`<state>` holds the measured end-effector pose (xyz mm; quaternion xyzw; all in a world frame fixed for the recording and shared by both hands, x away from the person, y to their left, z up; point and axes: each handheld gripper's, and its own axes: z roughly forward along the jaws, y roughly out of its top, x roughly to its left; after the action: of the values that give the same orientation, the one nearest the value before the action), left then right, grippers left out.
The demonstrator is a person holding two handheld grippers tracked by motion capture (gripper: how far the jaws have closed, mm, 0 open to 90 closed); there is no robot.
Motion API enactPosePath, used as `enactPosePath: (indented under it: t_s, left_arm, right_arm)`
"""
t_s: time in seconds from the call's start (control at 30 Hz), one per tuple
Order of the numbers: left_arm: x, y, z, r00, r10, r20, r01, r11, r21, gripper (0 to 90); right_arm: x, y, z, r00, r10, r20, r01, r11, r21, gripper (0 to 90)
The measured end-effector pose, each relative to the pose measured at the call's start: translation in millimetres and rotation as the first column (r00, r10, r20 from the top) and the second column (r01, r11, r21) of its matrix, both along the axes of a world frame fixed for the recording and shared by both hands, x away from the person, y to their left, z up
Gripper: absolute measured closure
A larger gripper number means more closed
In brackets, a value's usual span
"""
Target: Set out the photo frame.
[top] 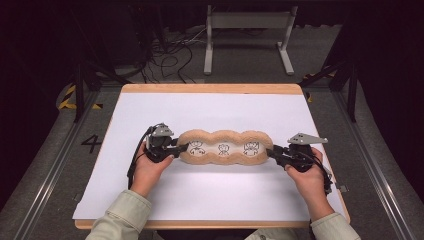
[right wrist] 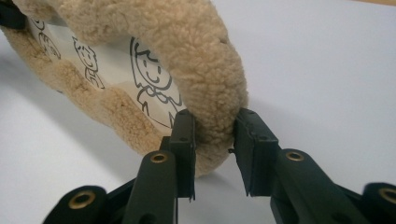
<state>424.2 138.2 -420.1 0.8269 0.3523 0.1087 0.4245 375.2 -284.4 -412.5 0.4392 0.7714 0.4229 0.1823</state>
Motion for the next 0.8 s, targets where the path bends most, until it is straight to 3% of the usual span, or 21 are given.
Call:
enactPosePath:
  t_s: [0.17,0.3,0.4,0.53,0.67,0.8]
  left_arm:
    - [3.2,2.5,-2.0,0.9997,-0.002,-0.026,0.001,0.9988,-0.049,62.3]
    - [0.2,0.7,-0.8,0.9998,0.011,-0.018,-0.011,0.9994,-0.033,51.9]
    - [-6.2,0.7,2.6,0.9998,0.020,-0.003,-0.020,0.9998,-0.006,43.2]
    - [-17.4,5.8,7.5,0.9997,0.025,0.006,-0.025,0.9996,0.008,38.0]
    - [-29.2,13.6,11.7,0.9992,0.034,0.020,-0.033,0.9991,-0.028,36.3]
    - [-41.1,23.6,13.0,0.9991,0.034,0.024,-0.033,0.9990,-0.030,34.4]
  right_arm:
    - [-0.3,-0.8,0.1,0.9997,0.012,-0.022,-0.012,1.000,0.025,63.8]
    - [-0.7,-2.4,3.2,0.9997,0.025,-0.002,-0.025,1.000,0.015,58.8]
    - [-1.4,-3.8,6.3,0.9996,0.028,0.008,-0.028,1.000,0.011,52.4]
    - [-2.8,-6.5,8.7,0.9991,0.037,0.019,-0.037,0.999,0.004,47.6]
    - [-4.8,-8.4,12.3,0.9981,0.053,0.033,-0.052,0.999,-0.005,42.3]
    - [-5.9,-10.2,15.3,0.9962,0.078,0.039,-0.078,0.997,0.004,36.8]
